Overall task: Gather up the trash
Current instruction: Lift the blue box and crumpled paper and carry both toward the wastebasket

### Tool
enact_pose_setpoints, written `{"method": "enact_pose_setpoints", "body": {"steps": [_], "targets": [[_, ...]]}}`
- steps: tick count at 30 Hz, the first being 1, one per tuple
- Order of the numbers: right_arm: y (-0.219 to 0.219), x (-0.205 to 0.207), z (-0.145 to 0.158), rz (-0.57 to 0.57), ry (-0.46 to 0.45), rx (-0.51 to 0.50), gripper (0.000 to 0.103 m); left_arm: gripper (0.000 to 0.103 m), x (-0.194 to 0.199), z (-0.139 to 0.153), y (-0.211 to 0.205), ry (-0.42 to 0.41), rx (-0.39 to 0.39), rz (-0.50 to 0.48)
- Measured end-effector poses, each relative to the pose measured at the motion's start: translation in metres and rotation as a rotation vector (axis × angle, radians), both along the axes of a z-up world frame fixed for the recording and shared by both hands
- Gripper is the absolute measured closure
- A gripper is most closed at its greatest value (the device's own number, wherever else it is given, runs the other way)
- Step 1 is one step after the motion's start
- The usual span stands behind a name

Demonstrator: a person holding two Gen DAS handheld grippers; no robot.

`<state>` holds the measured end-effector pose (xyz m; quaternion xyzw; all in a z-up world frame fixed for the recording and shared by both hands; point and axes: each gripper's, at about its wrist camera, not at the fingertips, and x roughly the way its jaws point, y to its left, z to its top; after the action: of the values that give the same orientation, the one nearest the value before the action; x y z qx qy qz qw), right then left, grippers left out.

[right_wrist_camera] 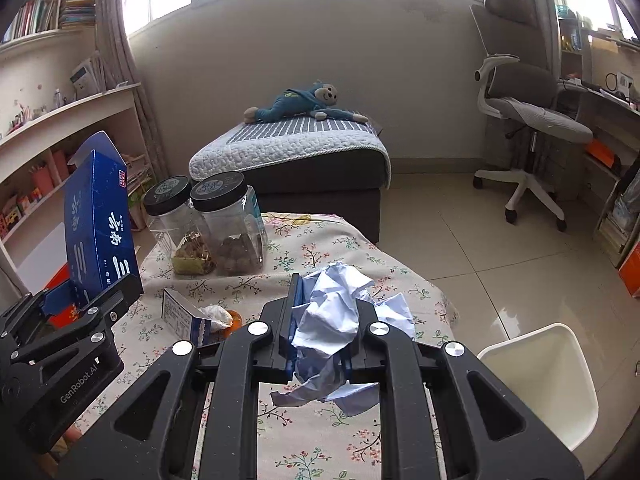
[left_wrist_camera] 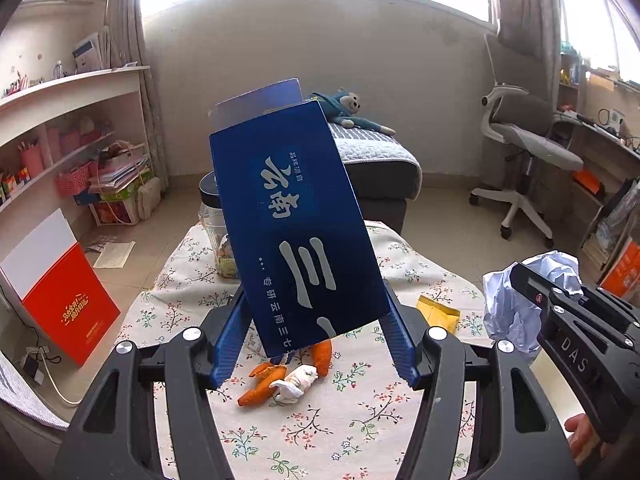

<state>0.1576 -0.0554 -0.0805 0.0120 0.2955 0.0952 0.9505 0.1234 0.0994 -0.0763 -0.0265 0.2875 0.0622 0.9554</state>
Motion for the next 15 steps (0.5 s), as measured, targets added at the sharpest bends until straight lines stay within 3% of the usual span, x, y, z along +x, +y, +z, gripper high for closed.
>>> {"method": "enact_pose_setpoints", "body": {"steps": [15], "targets": [[-0.048,-0.007,0.008,-0.071,-0.013,-0.013,0.088,0.042,0.006,0.004,-0.043,-0.005,-0.010,-0.066]]}}
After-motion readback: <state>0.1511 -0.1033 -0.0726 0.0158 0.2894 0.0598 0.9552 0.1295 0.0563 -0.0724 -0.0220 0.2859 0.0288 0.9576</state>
